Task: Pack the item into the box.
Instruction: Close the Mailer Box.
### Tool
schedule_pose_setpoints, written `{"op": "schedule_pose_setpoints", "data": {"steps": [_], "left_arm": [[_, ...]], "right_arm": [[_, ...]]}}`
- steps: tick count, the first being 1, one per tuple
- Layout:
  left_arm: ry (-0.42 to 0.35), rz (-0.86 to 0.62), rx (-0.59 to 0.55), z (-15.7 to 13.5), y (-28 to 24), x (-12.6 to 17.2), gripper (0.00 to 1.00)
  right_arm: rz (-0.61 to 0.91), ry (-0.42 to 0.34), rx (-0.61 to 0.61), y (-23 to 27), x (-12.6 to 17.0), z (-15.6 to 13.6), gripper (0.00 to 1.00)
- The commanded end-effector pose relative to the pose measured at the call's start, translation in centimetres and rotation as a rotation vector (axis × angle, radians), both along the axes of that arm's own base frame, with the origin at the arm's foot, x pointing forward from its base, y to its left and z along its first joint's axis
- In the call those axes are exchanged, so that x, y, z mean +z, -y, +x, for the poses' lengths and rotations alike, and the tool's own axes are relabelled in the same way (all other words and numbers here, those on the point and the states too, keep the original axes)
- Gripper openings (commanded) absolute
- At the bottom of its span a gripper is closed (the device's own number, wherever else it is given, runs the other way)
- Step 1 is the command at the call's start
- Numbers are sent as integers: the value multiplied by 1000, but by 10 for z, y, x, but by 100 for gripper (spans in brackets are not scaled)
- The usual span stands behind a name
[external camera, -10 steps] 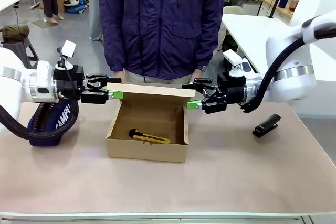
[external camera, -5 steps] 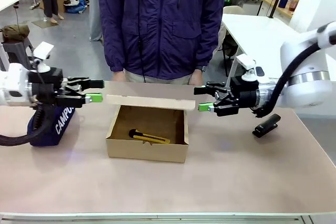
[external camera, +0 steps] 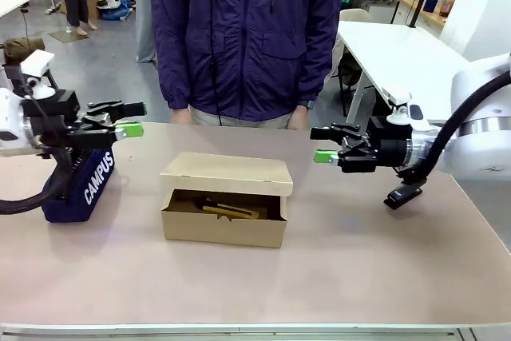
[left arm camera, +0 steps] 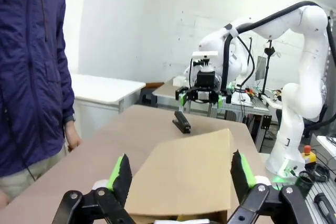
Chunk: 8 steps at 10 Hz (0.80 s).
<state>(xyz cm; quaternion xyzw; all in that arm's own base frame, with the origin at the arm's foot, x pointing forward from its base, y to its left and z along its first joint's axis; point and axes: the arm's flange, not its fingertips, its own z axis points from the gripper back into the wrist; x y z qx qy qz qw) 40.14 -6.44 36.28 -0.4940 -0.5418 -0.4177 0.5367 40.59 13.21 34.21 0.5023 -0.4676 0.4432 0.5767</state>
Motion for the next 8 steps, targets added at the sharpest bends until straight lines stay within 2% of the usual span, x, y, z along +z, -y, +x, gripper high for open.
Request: {"op": "schedule_pose_setpoints", "data": {"steps": [1,2,4,7,8], "left_arm": [[118,-13,10,6,35,-10,100],[135,4,-19,9,46,-15,100],[144,84,-66,11,62,-24,100],[128,166,-145,18,84,-42,100],[115,177,-137,20,88,-45,100]], "right_arm": [[-48,-1,-80,-42,5,-7,100],[-66,20,-92,-56,2,-7,100],[-82,11,-57,-73,-7,-1,100],[-169,-3,-33,-91,-28,8,100],[-171,-11,-21,-93,-31,9,100]]}}
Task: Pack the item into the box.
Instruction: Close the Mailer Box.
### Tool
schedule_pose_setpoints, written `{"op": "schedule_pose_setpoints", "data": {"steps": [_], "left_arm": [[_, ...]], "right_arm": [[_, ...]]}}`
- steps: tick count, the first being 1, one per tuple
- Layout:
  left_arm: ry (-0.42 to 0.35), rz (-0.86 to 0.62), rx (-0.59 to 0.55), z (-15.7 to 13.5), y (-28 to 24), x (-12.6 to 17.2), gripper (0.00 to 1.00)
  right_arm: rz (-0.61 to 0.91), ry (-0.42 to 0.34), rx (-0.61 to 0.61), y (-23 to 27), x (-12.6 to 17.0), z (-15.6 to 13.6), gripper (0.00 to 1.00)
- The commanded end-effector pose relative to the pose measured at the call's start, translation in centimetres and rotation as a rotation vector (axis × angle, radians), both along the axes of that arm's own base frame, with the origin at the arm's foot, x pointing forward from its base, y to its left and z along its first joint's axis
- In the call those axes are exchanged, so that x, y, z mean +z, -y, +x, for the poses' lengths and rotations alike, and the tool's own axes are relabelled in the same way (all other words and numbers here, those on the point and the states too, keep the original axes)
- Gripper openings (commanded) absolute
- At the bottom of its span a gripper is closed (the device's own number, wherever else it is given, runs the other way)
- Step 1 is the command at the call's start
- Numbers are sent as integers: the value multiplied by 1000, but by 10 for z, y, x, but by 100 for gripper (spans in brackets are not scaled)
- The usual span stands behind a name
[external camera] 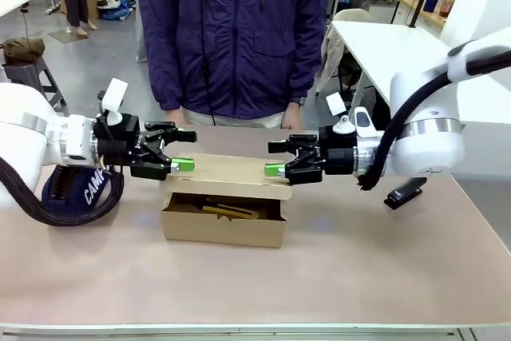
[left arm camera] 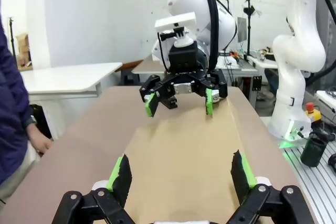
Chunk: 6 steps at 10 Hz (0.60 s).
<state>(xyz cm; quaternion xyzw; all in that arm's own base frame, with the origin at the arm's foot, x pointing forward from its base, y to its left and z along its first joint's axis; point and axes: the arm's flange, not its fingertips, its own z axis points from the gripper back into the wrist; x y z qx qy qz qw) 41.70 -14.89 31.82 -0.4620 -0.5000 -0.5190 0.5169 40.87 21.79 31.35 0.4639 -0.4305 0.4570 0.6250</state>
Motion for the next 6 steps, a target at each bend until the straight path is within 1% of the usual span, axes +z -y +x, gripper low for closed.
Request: {"op": "schedule_pose_setpoints", "data": {"steps": [1,4,5,6], "left_arm": [[1,30,-9,6,7,-5,100],[-39,100,-57,3,11,-19,100],[-42,129,-46,1,11,-26,100],[-51,120,-56,0,9,-29,100]], "right_arm": [[-53,33,15,-10,-5,4,100],[-106,56,24,-10,-10,-4,100],[-129,34,48,-11,-16,-6,100],[-143,27,50,-10,-20,-7,100]]}}
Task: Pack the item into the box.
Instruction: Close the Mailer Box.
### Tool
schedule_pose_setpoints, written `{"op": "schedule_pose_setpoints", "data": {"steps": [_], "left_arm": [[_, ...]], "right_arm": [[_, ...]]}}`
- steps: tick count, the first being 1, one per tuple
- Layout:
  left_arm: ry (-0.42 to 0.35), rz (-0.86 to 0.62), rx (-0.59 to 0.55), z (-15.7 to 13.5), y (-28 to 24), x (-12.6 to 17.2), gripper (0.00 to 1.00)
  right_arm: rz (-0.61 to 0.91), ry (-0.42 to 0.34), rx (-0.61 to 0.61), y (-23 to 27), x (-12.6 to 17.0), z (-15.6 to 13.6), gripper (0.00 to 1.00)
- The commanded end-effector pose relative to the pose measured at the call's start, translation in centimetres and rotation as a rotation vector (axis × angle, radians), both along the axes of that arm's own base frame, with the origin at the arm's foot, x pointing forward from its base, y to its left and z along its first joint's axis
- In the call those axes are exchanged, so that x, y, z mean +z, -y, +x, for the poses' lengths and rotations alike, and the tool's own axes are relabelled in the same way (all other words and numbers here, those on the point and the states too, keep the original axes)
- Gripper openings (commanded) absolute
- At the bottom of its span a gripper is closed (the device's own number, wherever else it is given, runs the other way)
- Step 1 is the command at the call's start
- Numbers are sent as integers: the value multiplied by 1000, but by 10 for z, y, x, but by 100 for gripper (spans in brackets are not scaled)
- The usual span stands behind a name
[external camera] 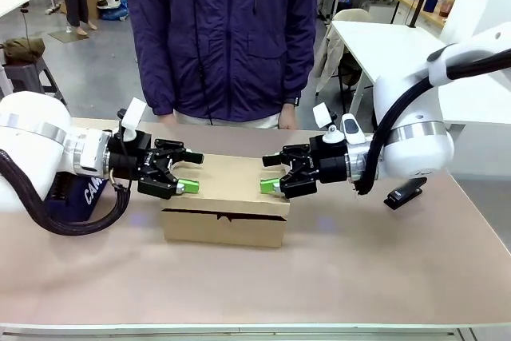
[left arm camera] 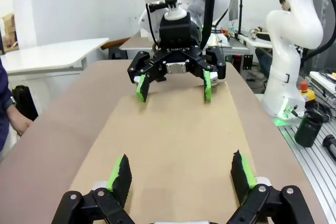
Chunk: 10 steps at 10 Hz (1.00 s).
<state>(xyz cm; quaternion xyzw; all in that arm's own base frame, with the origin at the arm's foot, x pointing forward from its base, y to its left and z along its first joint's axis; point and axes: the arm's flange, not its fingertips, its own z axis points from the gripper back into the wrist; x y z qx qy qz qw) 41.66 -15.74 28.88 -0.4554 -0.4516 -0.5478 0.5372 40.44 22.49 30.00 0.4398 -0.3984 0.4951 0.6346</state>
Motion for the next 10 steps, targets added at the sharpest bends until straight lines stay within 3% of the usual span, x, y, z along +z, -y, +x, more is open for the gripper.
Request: {"op": "schedule_pose_setpoints", "data": {"steps": [1,7,9,10], "left_arm": [[-14,27,-11,-2,-1,-4,100],[-17,61,-28,-5,-2,-9,100],[11,-2,1,-9,-15,10,100],[10,-33,53,-16,-25,27,100]], "right_arm": [[-50,13,-1,0,-11,-6,100],[-25,41,16,8,-11,-11,100],[12,49,23,22,6,-15,100],[19,-5,19,37,19,-19,100]]}}
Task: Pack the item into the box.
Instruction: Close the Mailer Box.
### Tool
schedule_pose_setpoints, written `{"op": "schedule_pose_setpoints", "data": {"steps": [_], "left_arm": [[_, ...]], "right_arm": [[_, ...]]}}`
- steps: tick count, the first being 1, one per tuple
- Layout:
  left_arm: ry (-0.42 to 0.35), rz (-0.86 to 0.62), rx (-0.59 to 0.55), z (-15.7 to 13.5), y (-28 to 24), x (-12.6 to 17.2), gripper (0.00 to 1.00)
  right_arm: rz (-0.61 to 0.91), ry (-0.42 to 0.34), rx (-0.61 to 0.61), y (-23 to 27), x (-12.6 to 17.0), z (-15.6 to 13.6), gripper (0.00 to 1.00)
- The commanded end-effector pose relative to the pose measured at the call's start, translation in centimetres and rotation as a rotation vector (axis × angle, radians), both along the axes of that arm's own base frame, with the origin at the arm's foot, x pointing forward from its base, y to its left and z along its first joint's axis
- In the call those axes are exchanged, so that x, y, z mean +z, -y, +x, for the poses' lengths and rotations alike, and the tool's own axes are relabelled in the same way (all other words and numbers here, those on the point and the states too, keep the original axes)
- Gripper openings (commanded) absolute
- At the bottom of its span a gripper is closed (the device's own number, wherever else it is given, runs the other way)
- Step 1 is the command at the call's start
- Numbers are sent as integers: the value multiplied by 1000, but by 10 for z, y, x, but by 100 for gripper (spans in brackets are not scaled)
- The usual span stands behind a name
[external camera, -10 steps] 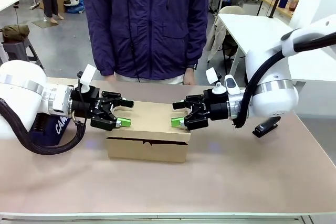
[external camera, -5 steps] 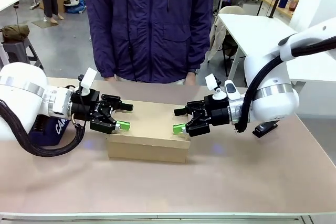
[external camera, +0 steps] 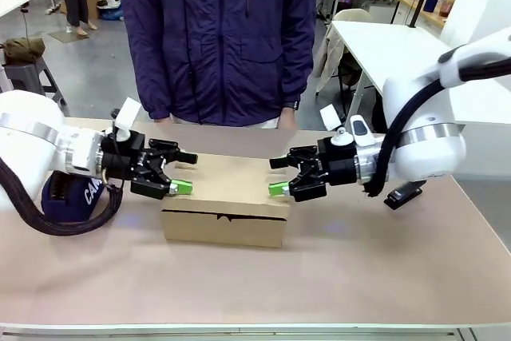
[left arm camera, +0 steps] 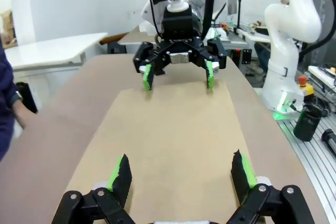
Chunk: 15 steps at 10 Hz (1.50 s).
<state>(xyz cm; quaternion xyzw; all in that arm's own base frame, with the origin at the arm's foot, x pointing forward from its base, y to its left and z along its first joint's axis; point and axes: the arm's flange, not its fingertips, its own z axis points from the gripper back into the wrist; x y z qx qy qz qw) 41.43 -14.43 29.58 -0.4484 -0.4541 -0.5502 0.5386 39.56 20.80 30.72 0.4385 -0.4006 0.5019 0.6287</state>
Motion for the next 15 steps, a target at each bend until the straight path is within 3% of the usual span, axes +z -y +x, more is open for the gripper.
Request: {"op": "schedule_pose_setpoints", "data": {"steps": [1,2,4,6,7,8,9,11,12,15], "left_arm": [[-26,-82,93,-22,-24,42,100],[-83,-109,104,-31,-38,63,100],[-295,-97,199,-44,-77,108,100],[-612,133,293,-40,-115,122,100],[-759,135,349,-34,-138,127,100],[-837,93,380,-27,-165,131,100],[-882,65,423,-20,-193,136,100],[-958,-36,503,-9,-257,134,100],[-987,-96,518,-10,-281,130,100],[-1001,-179,481,-13,-311,110,100]], "right_arm": [[-12,-137,10,38,22,-12,100],[-7,-170,5,58,34,-16,100],[42,-311,-26,111,59,-31,100],[150,-380,-64,169,86,-43,100],[154,-450,-151,204,98,-46,100],[153,-539,-268,236,103,-46,100],[152,-645,-366,267,105,-44,100],[163,-868,-380,322,98,-40,100],[192,-929,-396,344,95,-41,100],[239,-953,-417,373,88,-47,100]]}}
